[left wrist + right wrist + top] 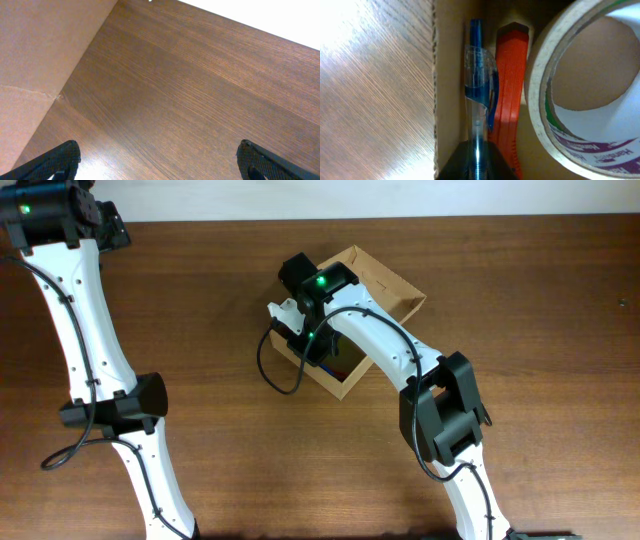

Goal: Pack container
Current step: 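Release the pen and move the right gripper to the black marker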

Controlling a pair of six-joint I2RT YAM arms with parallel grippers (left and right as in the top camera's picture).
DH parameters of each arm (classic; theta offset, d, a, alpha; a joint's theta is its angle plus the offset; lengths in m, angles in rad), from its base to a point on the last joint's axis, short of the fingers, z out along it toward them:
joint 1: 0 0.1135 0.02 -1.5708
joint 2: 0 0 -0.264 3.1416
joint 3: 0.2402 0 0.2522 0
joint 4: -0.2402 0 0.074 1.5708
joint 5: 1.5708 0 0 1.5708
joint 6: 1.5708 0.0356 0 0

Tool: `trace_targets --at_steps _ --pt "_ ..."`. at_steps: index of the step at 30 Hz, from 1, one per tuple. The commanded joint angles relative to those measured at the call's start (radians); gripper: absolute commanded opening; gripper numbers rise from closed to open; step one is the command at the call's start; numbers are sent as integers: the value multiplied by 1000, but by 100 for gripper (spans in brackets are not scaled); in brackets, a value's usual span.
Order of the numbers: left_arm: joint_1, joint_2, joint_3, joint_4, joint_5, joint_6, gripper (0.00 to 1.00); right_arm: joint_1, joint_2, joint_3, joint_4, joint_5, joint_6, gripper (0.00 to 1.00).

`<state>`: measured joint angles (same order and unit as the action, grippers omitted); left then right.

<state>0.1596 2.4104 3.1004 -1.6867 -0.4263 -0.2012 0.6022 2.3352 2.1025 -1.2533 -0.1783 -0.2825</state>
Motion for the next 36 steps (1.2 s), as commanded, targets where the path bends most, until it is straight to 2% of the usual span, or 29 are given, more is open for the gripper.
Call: trace_targets --at_steps 1,3,5,9,11,16,19,24,30,36 --pt "7 -28 8 0 -4 9 100 4 -2 6 -11 -21 3 19" --pt "7 -28 8 0 -4 9 100 0 -22 24 -37 -20 3 32" --pt "7 -28 8 0 -4 9 100 -1 -56 57 -73 2 3 36" --pt "7 -28 8 0 -4 9 100 -1 -144 97 -108 101 4 34" --pt "7 -28 8 0 -4 9 100 -2 -204 97 -122 164 7 29" --pt "7 -28 8 0 -4 9 100 -49 -390 92 -130 323 29 30" --pt "7 -28 8 0 -5 9 100 -148 -517 53 -113 323 29 32" --pt "7 -28 8 0 -4 9 100 -419 -653 -105 -47 322 24 35" --pt "7 -28 8 0 -4 9 100 -700 -602 -363 36 314 -57 35" --pt "7 -28 8 0 -4 9 100 -789 -508 -509 84 200 -107 35"
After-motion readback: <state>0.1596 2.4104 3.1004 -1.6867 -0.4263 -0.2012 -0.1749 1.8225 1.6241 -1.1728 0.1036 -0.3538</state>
